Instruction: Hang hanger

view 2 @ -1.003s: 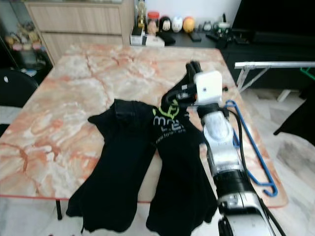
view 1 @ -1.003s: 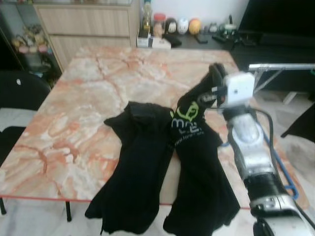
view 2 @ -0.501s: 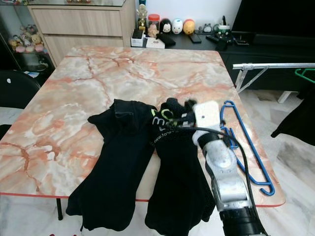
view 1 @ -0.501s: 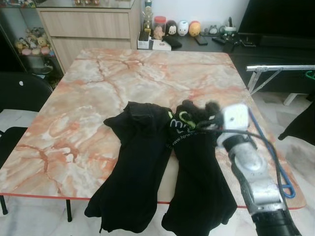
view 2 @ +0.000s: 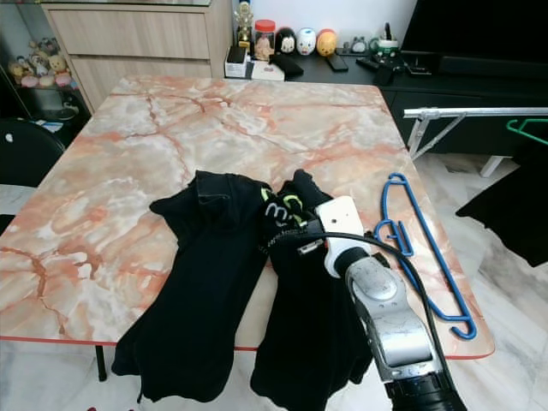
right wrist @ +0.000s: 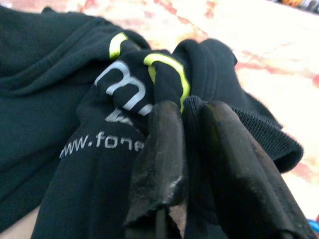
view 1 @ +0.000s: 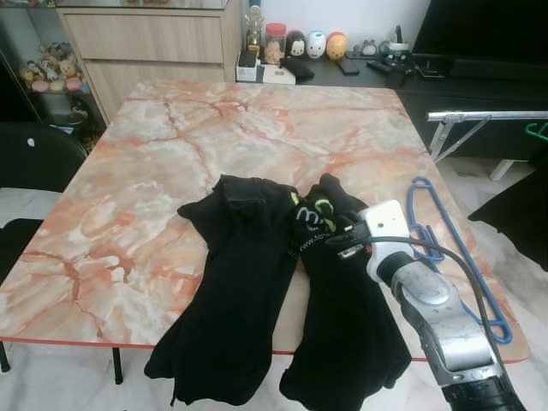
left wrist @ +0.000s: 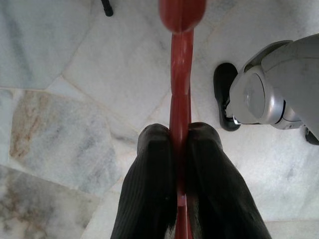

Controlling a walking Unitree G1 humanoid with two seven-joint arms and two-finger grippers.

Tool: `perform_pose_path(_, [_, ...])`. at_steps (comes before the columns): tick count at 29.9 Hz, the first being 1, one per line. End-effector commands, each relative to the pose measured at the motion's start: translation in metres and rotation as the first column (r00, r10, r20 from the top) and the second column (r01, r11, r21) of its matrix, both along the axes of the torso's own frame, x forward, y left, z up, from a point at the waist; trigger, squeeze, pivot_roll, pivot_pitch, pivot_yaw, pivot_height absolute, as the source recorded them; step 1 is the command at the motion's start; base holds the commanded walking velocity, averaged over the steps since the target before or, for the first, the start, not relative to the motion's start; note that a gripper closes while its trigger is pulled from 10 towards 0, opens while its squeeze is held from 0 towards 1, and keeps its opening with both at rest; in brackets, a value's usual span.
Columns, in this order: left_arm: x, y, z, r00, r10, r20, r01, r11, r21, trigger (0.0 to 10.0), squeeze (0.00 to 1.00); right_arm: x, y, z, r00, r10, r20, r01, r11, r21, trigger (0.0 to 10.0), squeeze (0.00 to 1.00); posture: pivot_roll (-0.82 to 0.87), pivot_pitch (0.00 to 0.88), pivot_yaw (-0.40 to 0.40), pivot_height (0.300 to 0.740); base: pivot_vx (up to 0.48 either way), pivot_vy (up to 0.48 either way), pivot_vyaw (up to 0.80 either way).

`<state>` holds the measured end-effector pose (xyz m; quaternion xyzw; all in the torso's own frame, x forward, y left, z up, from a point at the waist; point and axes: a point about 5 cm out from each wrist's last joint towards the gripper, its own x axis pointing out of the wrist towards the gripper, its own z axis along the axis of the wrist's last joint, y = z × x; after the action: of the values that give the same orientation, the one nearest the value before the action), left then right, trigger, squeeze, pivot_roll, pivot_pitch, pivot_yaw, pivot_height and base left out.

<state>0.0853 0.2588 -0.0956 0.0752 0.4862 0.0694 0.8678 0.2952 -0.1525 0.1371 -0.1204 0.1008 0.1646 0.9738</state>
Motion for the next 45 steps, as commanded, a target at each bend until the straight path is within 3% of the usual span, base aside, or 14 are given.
perform_pose_path(1, [-0.005,0.001,-0.001,1.000,-0.003,-0.019,0.002,1.000,-0.003,10.0,0.00,-0.007,-0.004,0.001,1.000,-0.013,-0.027,0.012,1.000,-0.011,10.0,1.00,0.01,0.108,-0.039,0.740,0.000,0.000,0.00])
perform_pose_path(12, [-0.004,0.002,-0.001,1.000,-0.004,-0.017,0.004,1.000,-0.001,10.0,0.00,-0.033,-0.009,0.008,0.998,-0.070,0.004,0.070,0.996,0.051,10.0,1.00,0.01,0.109,-0.039,0.740,0.000,0.000,0.00])
perform_pose_path(17, [-0.003,0.002,0.000,1.000,-0.010,-0.018,0.010,1.000,0.001,10.0,0.00,-0.044,-0.011,0.023,0.979,-0.125,0.163,0.095,0.979,0.178,10.0,1.00,0.01,0.104,-0.037,0.740,0.000,0.000,0.00])
perform_pose_path(20, [-0.003,0.003,0.000,1.000,-0.012,-0.017,0.012,1.000,0.002,10.0,0.00,-0.048,-0.016,0.021,0.966,-0.148,0.212,0.118,0.982,0.148,10.0,1.00,0.01,0.104,-0.036,0.740,0.000,0.000,0.00])
perform_pose_path(21, [-0.002,0.003,0.000,1.000,-0.011,-0.014,0.011,1.000,0.003,10.0,0.00,-0.053,-0.026,0.017,0.943,-0.194,0.270,0.168,0.979,0.118,10.0,1.00,0.01,0.104,-0.036,0.740,0.000,0.000,0.00])
perform_pose_path(23, [-0.002,0.003,0.000,1.000,-0.011,-0.010,0.011,1.000,0.003,10.0,0.00,-0.056,-0.032,0.013,0.928,-0.226,0.296,0.205,0.973,0.102,10.0,1.00,0.01,0.101,-0.035,0.740,0.000,0.000,0.00])
perform_pose_path(27, [-0.001,0.003,0.000,1.000,-0.015,-0.008,0.015,1.000,0.003,10.0,0.00,-0.064,-0.036,0.003,0.922,-0.203,0.330,0.196,0.979,0.055,10.0,1.00,0.01,0.098,-0.034,0.740,0.000,0.000,0.00])
perform_pose_path(28, [-0.001,0.003,0.001,1.000,-0.016,-0.002,0.016,1.000,0.008,10.0,0.00,-0.069,-0.034,-0.010,0.928,-0.172,0.330,0.182,0.983,-0.001,10.0,0.00,0.01,0.089,-0.031,0.740,0.000,0.000,0.00])
perform_pose_path(34, [0.000,0.004,0.002,1.000,-0.004,0.028,0.003,0.999,0.032,10.0,0.00,-0.067,-0.037,-0.025,0.906,-0.218,0.363,0.235,0.972,-0.004,10.0,0.00,0.02,0.074,-0.026,0.740,0.000,0.000,0.00])
perform_pose_path(45, [-0.002,0.003,0.002,0.999,-0.032,0.025,0.031,0.999,0.021,10.0,0.00,-0.062,-0.039,-0.025,0.875,-0.244,0.418,0.255,0.966,0.031,10.0,0.00,0.01,0.057,-0.029,0.740,-0.069,0.000,0.00])
